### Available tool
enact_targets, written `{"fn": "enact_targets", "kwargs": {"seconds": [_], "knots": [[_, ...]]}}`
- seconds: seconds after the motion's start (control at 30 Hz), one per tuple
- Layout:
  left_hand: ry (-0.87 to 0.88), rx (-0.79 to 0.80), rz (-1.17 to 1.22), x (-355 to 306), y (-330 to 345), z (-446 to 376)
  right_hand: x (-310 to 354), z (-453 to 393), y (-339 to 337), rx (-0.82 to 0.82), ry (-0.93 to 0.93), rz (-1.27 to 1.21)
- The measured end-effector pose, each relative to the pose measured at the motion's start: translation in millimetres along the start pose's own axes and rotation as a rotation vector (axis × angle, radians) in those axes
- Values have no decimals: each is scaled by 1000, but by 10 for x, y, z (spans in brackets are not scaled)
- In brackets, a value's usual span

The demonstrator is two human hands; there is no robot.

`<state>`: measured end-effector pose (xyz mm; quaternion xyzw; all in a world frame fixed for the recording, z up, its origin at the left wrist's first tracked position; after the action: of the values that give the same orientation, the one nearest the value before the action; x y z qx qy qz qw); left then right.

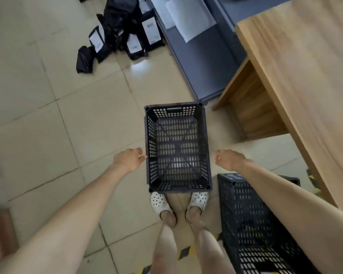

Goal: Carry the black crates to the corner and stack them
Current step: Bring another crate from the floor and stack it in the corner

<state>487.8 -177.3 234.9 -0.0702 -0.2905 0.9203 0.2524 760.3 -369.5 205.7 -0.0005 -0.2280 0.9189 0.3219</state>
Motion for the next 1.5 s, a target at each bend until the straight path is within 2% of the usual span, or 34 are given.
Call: {"fn": "enact_targets", "kwargs": {"seconds": [0.17,0.37,0.5,0.73,0.83,0.97,1.03,1.13,1.27,1.5], "knots": [[-26,8,110,107,588,-508,-91,-596,357,-2,40,25],[-51,43,310,211,1174,-1192,-239,-1308,767,4,88,-62],[-69,79,533,275,1470,-1561,-276,-1707,1009,31,112,-233],[-45,128,949,212,1749,-2009,-354,-2300,1153,-25,147,-487],[-44,90,1142,192,1737,-2163,-376,-2489,1151,-81,162,-606],[-65,55,1292,216,1658,-2305,-394,-2592,994,-246,165,-697],[-78,71,1280,239,1624,-2321,-421,-2584,942,-224,222,-729],[-73,6,1070,246,1543,-2185,-487,-2538,885,-160,289,-757],[-22,-49,895,311,1473,-1884,-384,-2355,776,-132,264,-727],[-40,-61,830,784,1124,-1200,96,-1747,479,-52,193,-575]]}}
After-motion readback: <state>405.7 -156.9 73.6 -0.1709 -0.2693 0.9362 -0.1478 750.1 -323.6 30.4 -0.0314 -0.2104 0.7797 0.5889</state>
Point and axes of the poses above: each hand's wrist, its own z-axis away from the middle knuckle, its own y-axis out of the palm, x = y × z, the point moved 9 cm from there along -z, towards the middle knuckle, and after that the axes turned 5 degrees about x, right-handed, at the moved point
